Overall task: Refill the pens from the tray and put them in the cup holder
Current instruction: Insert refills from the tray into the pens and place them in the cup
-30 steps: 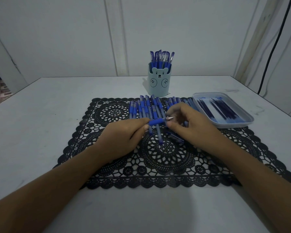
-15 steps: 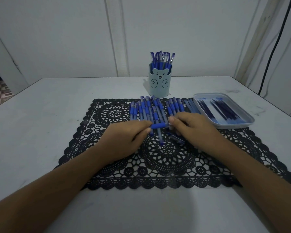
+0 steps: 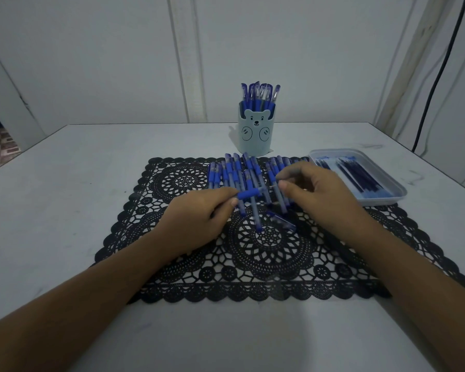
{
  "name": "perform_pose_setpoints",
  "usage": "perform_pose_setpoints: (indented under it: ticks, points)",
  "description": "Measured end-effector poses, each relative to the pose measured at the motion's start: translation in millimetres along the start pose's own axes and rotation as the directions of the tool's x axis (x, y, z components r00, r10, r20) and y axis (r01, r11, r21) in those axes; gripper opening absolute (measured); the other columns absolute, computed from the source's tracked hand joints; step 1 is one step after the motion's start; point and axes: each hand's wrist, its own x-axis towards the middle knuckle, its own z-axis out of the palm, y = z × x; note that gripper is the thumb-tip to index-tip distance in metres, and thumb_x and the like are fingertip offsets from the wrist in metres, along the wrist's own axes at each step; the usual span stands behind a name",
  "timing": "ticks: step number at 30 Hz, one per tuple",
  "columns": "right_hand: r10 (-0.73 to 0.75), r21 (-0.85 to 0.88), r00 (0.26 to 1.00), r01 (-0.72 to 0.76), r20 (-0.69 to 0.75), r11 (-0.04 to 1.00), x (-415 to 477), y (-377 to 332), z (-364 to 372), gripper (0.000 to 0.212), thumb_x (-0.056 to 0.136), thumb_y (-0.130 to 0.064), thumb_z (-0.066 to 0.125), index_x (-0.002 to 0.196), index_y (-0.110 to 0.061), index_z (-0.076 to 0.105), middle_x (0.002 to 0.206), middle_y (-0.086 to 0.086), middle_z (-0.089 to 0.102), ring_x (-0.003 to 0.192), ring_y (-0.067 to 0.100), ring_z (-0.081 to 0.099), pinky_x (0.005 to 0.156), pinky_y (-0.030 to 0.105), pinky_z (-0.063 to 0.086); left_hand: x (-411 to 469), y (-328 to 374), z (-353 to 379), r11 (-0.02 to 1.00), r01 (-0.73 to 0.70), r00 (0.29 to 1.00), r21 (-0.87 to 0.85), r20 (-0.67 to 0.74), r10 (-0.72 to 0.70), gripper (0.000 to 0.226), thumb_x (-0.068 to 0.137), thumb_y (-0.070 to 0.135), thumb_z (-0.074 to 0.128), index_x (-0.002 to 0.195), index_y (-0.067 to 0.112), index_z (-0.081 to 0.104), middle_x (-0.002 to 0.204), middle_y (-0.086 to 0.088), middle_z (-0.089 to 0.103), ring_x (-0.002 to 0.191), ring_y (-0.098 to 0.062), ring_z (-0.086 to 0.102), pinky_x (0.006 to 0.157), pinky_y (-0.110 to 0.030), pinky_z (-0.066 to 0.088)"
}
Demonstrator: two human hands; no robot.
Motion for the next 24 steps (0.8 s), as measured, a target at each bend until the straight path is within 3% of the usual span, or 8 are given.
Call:
perform_pose_setpoints:
  ticks: [2,4,7,9,11,15,20,24]
  points:
    - [0.017,-0.002,0.998,-0.017,-0.068,1.0,1.5,1.6,-3.0,0.017,0.088,-0.013,0.058,0.083,-0.03,0.057,0.076,-0.007,0.058,0.067,0.003,0.052,0.062,0.007,0.043,0.7,-0.8,0.3,0.996,0.082,0.997,-0.018,-0.013,-0.082,0.034,0.091,0.035,0.038,0.106,0.019,0.064,0.061,0.013,0.055,0.056,0.004,0.05,0.043,-0.009,0.027]
    - [-0.007,-0.102,1.0,0.004,-0.025,0.995,0.5,0.7,-5.9,0.013,0.087,-0.012,0.059,0.085,-0.026,0.059,0.076,-0.01,0.059,0.066,0.0,0.053,0.061,0.005,0.043,1.4,-1.7,0.4,0.987,0.151,0.988,-0.053,-0.019,-0.152,0.035,0.089,0.035,0.038,0.107,0.019,0.063,0.059,0.014,0.053,0.057,0.004,0.051,0.041,-0.012,0.028]
    - [-0.049,-0.3,0.974,0.115,0.22,0.947,-6.0,-5.7,-3.6,0.009,0.085,-0.018,0.061,0.085,-0.027,0.059,0.077,-0.019,0.055,0.068,-0.005,0.053,0.061,0.003,0.038,1.6,-3.5,0.5,0.979,0.192,0.98,-0.062,-0.034,-0.194,0.028,0.093,0.031,0.042,0.106,0.019,0.063,0.057,0.013,0.051,0.054,0.003,0.05,0.045,-0.013,0.036]
    - [-0.078,-0.457,0.93,0.247,0.358,0.855,-9.9,-7.3,0.8,0.006,0.086,-0.026,0.059,0.092,-0.025,0.061,0.084,-0.016,0.051,0.078,-0.002,0.049,0.071,0.007,0.034,1.9,-3.8,0.8,0.979,0.197,0.98,-0.059,-0.024,-0.199,0.023,0.094,0.027,0.046,0.107,0.019,0.063,0.058,0.014,0.051,0.054,0.004,0.05,0.046,-0.012,0.036]
    - [-0.08,-0.541,0.904,0.32,0.421,0.778,-11.0,-4.7,4.9,0.017,0.087,-0.033,0.057,0.099,-0.024,0.062,0.093,-0.011,0.048,0.09,0.005,0.045,0.081,0.016,0.034,2.3,-2.6,0.6,0.981,0.189,0.982,-0.05,-0.015,-0.19,0.026,0.094,0.029,0.044,0.109,0.019,0.063,0.06,0.016,0.052,0.056,0.008,0.05,0.047,-0.009,0.036]
    - [-0.078,-0.546,0.914,0.304,0.398,0.781,-10.8,-4.3,5.9,0.028,0.085,-0.04,0.058,0.108,-0.024,0.063,0.094,-0.009,0.044,0.092,0.008,0.045,0.086,0.026,0.041,1.6,1.0,-0.8,0.983,0.184,0.983,-0.02,-0.011,-0.185,0.035,0.091,0.035,0.04,0.111,0.02,0.063,0.066,0.016,0.054,0.055,0.008,0.049,0.044,-0.009,0.029]
    - [-0.046,-0.483,0.926,0.237,0.375,0.843,-7.6,-5.1,2.4,0.029,0.082,-0.042,0.06,0.106,-0.026,0.065,0.093,-0.008,0.052,0.086,0.007,0.05,0.08,0.022,0.042,1.2,2.6,-1.2,0.986,0.163,0.986,-0.019,-0.022,-0.163,0.037,0.088,0.035,0.039,0.109,0.018,0.064,0.068,0.013,0.058,0.051,0.006,0.049,0.046,-0.006,0.025]
    - [-0.048,-0.309,0.998,0.055,0.032,0.949,-4.6,-5.0,-0.9,0.015,0.091,-0.028,0.052,0.098,-0.02,0.063,0.08,-0.011,0.059,0.071,0.0,0.053,0.068,0.01,0.042,0.5,1.9,-1.1,0.99,0.133,0.99,-0.037,-0.035,-0.134,0.037,0.089,0.036,0.039,0.107,0.017,0.065,0.066,0.011,0.059,0.057,0.005,0.051,0.046,-0.007,0.035]
